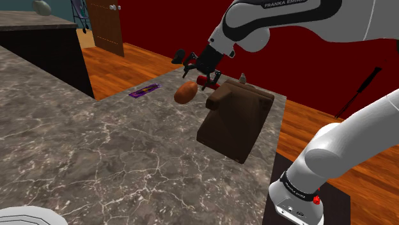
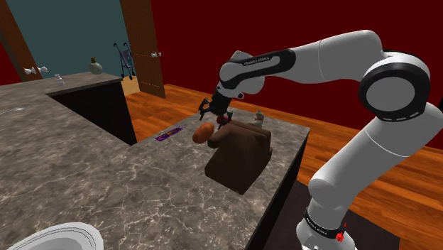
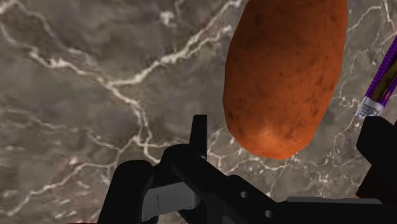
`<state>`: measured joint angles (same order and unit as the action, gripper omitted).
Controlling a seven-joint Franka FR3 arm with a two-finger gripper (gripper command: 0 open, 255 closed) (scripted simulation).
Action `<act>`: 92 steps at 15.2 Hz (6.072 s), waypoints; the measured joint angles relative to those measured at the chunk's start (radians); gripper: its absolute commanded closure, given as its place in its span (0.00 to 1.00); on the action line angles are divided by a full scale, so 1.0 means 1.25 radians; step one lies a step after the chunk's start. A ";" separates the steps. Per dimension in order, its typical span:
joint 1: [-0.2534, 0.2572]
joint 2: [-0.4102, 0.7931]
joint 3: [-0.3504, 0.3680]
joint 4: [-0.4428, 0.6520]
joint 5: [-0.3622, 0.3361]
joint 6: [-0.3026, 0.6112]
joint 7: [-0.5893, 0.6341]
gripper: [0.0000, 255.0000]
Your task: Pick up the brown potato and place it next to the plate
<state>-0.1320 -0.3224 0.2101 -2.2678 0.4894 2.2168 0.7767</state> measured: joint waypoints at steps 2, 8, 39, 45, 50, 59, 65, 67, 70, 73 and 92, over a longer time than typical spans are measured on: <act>0.004 0.009 0.007 -0.011 0.005 0.023 0.000 0.00; 0.006 0.021 0.011 -0.014 0.008 0.039 0.000 0.00; -0.008 -0.006 0.000 0.138 -0.037 -0.131 0.069 1.00; -0.013 -0.002 -0.005 0.206 -0.050 -0.192 0.090 1.00; -0.007 -0.018 0.007 0.224 -0.053 -0.217 0.120 1.00; 0.047 -0.123 0.114 0.141 -0.030 -0.182 0.262 1.00; 0.077 -0.156 0.204 0.136 -0.019 -0.165 0.377 1.00; 0.082 -0.158 0.231 0.145 -0.019 -0.164 0.411 1.00; 0.095 -0.171 0.282 0.142 -0.014 -0.149 0.470 1.00; 0.096 -0.160 0.334 0.167 -0.019 -0.141 0.528 1.00; 0.005 -0.052 0.714 0.323 -0.125 -0.074 0.867 1.00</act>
<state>-0.1252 -0.3872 1.1030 -1.8637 0.3329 2.1243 1.8600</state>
